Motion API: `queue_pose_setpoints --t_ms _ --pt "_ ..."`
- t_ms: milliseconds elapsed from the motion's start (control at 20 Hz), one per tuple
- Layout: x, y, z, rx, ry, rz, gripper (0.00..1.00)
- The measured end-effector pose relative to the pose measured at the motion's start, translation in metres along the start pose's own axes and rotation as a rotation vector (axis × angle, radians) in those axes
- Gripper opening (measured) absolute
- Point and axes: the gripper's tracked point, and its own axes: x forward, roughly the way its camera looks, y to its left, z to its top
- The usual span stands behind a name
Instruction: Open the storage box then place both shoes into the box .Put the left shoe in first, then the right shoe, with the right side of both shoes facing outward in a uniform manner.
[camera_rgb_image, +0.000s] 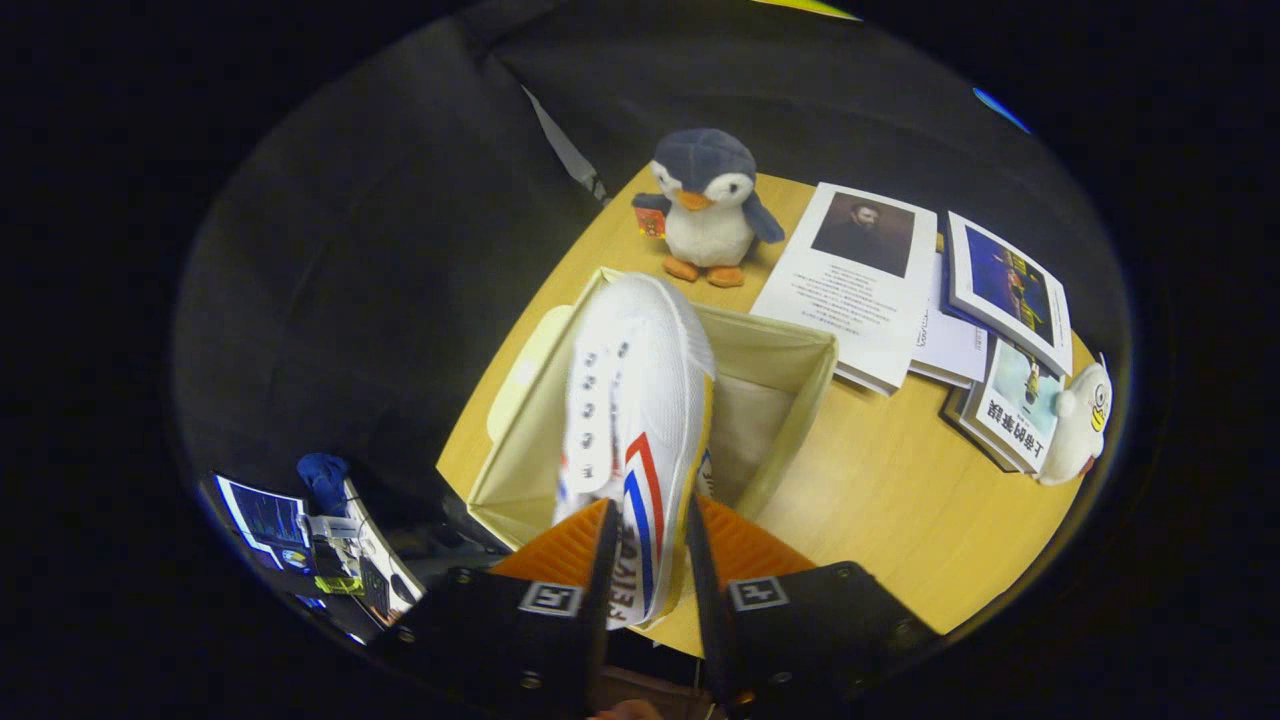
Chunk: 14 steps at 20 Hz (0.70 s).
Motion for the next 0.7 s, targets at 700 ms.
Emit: queue_pose_setpoints --t_ms 700 --pt "-0.195 -0.111 0.002 0.08 -0.649 -0.293 0.99"
